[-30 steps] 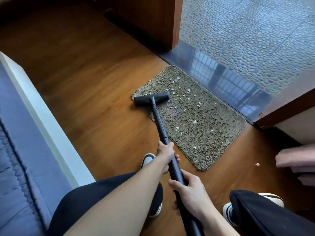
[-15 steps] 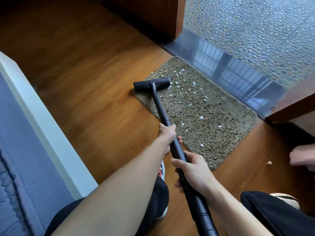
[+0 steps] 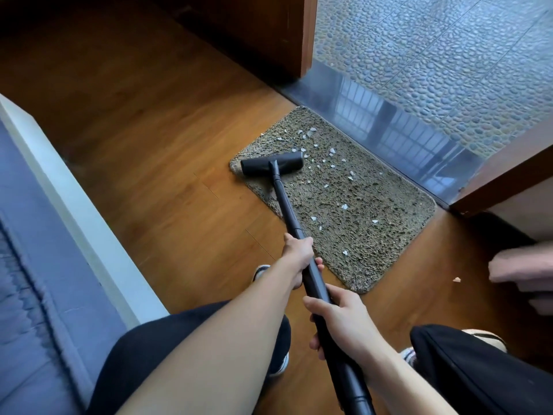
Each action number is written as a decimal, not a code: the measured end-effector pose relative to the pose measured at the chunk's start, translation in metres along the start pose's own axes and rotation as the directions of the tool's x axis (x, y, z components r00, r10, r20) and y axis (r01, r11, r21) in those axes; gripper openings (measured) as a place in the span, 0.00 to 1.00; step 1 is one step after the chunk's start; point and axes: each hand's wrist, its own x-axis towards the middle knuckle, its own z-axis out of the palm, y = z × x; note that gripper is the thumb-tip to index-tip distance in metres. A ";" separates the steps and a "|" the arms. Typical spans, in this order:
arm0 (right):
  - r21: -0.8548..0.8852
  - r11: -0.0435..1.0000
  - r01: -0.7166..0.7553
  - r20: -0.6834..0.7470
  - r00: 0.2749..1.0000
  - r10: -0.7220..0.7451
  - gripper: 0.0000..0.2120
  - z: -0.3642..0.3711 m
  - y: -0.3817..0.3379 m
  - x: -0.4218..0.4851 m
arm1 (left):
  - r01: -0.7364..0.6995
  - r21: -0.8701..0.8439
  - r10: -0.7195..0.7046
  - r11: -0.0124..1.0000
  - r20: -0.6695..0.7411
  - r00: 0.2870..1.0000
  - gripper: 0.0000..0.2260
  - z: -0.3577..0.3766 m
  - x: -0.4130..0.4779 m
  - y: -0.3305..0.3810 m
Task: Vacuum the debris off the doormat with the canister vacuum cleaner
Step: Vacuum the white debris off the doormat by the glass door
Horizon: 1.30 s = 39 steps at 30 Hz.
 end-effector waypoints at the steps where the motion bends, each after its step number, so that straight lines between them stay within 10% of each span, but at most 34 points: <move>1: -0.005 1.000 -0.003 -0.008 1.000 0.003 0.03 -0.002 0.005 -0.008 | 0.005 0.005 -0.005 1.000 0.006 1.000 0.12 0.003 -0.006 -0.007; 16: 0.032 0.999 -0.039 -0.024 0.999 0.040 0.14 -0.025 0.058 -0.067 | 0.002 -0.003 -0.002 1.000 0.024 1.000 0.13 0.038 -0.046 -0.077; 39: -0.041 0.997 0.066 0.015 0.998 -0.065 0.05 0.005 0.001 0.026 | -0.094 -0.270 0.098 0.958 0.002 0.995 0.11 -0.010 0.032 -0.011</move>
